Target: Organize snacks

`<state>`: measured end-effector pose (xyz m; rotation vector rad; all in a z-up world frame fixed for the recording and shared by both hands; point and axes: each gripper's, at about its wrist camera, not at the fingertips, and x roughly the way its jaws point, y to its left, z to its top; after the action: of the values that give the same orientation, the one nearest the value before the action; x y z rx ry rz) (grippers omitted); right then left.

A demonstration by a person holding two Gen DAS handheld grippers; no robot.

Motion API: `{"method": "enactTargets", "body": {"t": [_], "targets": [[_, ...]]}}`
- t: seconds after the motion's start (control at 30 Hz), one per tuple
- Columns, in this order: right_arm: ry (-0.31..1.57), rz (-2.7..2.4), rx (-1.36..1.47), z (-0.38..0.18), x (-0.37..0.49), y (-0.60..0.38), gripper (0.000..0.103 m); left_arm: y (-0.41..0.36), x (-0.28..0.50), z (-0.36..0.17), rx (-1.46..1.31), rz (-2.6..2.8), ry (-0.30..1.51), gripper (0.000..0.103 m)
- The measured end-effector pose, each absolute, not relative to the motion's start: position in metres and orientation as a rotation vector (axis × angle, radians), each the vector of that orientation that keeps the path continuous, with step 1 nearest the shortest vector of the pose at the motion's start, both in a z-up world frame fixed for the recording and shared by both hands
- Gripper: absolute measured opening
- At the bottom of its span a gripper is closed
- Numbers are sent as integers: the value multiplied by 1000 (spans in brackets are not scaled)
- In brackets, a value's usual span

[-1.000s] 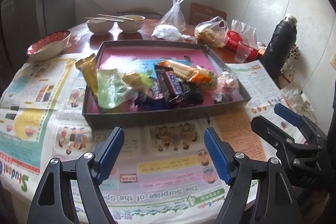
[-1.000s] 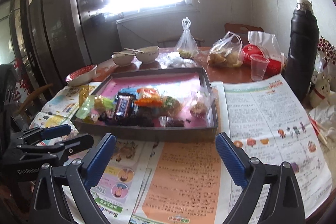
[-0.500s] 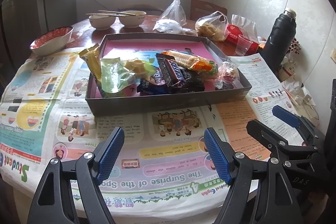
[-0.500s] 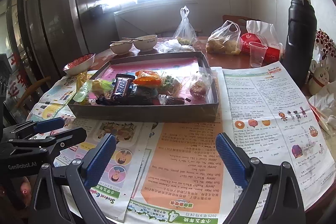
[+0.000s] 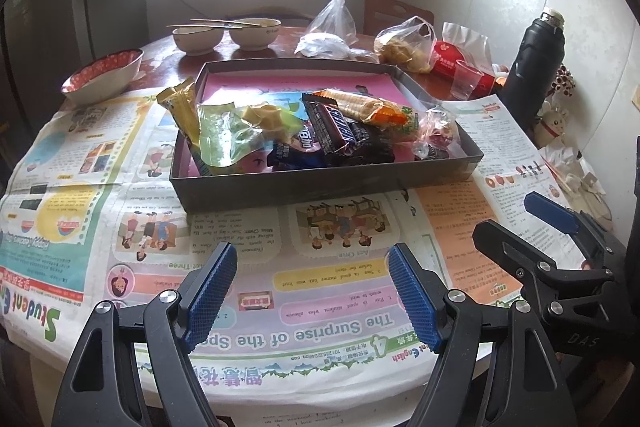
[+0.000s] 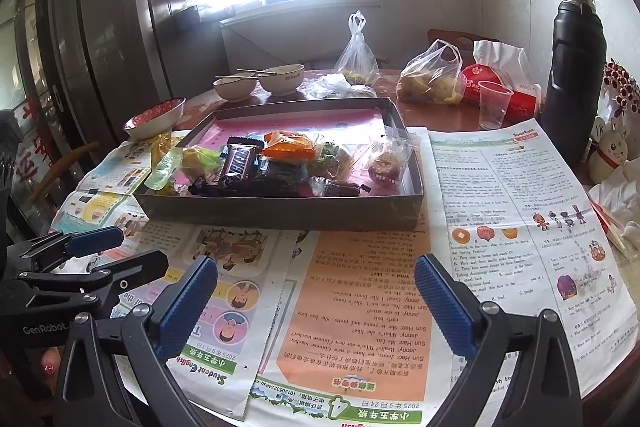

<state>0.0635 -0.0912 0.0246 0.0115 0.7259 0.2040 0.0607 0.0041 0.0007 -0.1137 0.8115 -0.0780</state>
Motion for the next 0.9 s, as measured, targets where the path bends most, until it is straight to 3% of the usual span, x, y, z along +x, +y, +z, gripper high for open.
{"method": "enactTargets", "body": {"t": [0.9], "targets": [[740,185,26,21,65,-94,101,3,59,0,-89,-49,816,79]]}}
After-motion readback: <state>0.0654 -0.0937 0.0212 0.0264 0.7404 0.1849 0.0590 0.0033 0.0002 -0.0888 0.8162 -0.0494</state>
